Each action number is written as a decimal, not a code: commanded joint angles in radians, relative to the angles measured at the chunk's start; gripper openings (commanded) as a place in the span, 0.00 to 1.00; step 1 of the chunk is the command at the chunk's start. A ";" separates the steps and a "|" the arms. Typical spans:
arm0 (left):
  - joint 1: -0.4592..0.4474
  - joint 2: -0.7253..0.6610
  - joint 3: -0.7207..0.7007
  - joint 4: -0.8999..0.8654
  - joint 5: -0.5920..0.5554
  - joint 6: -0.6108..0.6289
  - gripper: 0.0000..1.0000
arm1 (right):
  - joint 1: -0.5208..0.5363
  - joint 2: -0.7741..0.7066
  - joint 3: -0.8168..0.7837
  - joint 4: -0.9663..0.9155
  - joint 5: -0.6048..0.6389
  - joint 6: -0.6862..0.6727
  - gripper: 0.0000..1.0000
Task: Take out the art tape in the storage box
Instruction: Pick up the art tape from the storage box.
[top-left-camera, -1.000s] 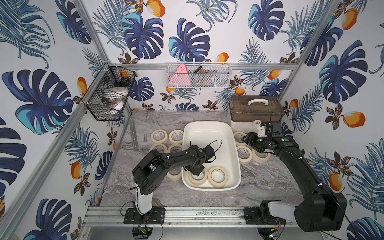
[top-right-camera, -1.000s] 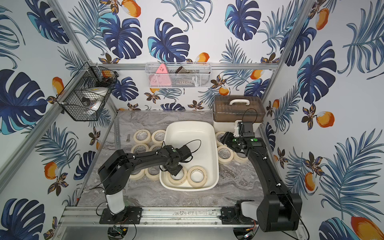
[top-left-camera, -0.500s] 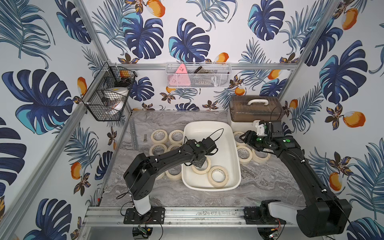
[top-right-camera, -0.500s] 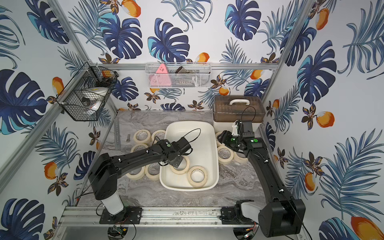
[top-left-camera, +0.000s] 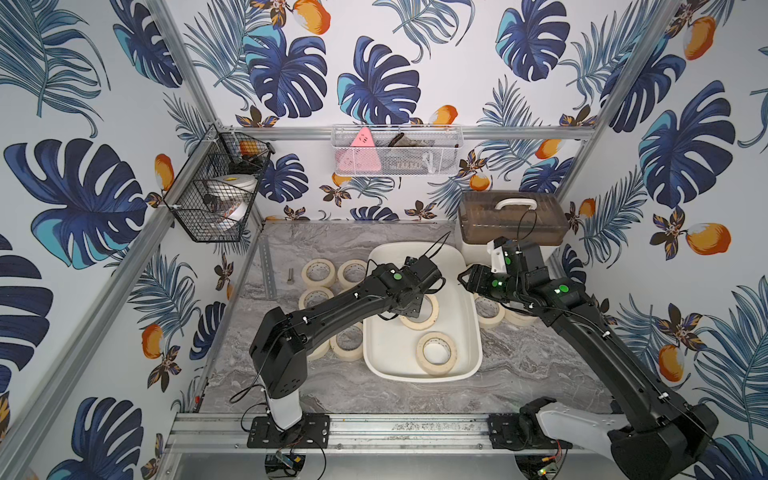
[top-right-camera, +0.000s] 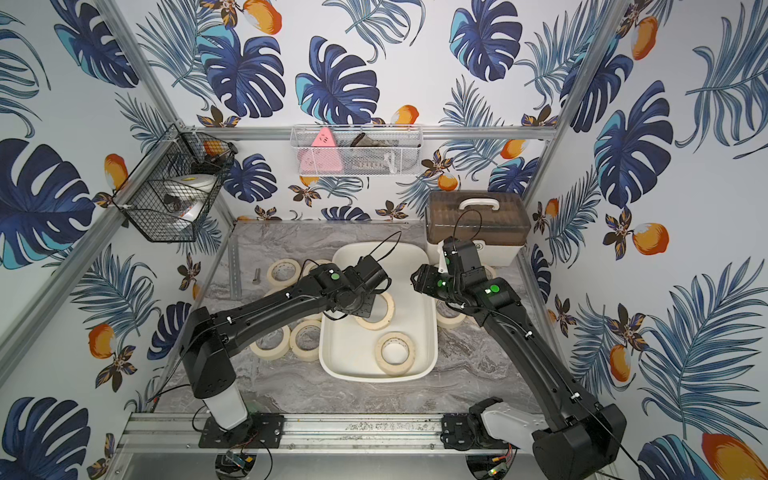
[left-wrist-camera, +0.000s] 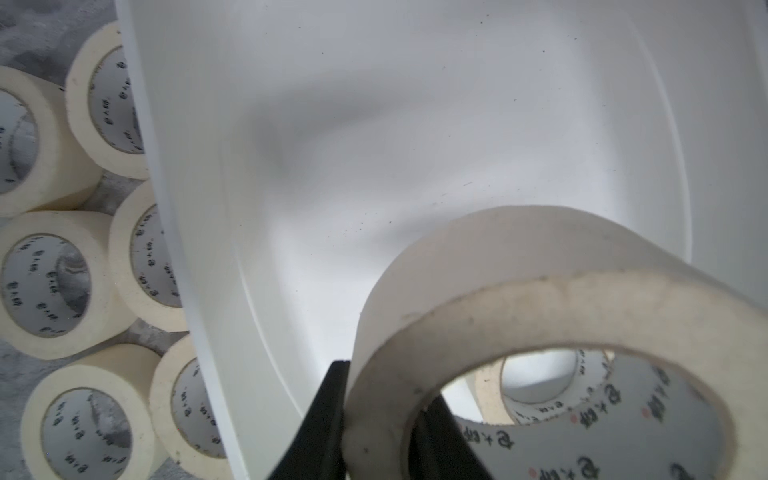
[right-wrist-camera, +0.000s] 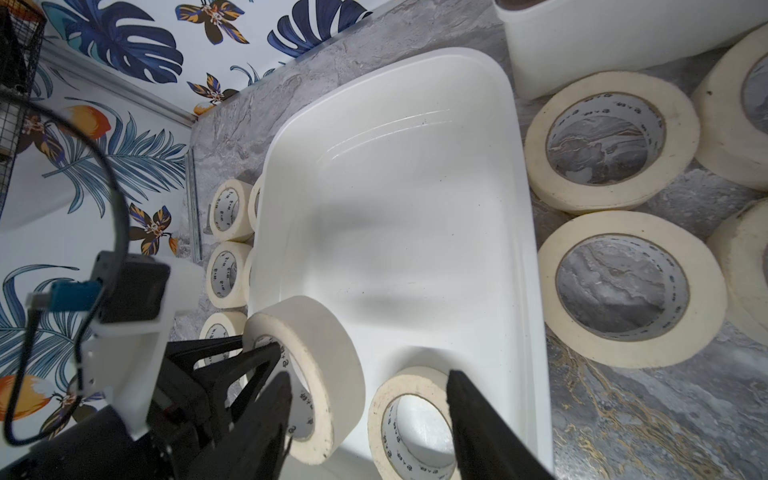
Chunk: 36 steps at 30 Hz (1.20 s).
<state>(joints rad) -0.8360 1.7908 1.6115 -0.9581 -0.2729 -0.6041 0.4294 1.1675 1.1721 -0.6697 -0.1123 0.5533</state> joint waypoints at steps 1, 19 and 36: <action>0.000 0.041 0.057 0.025 0.091 -0.039 0.00 | 0.064 0.000 -0.002 0.001 0.116 0.002 0.62; 0.000 0.142 0.220 0.007 0.184 -0.067 0.00 | 0.258 0.119 -0.052 0.012 0.425 -0.068 0.54; 0.001 0.101 0.194 0.050 0.202 -0.044 0.14 | 0.259 0.169 -0.012 0.025 0.456 -0.080 0.01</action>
<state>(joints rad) -0.8303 1.9266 1.8126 -0.9573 -0.1017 -0.6472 0.6903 1.3308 1.1271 -0.6827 0.3126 0.4255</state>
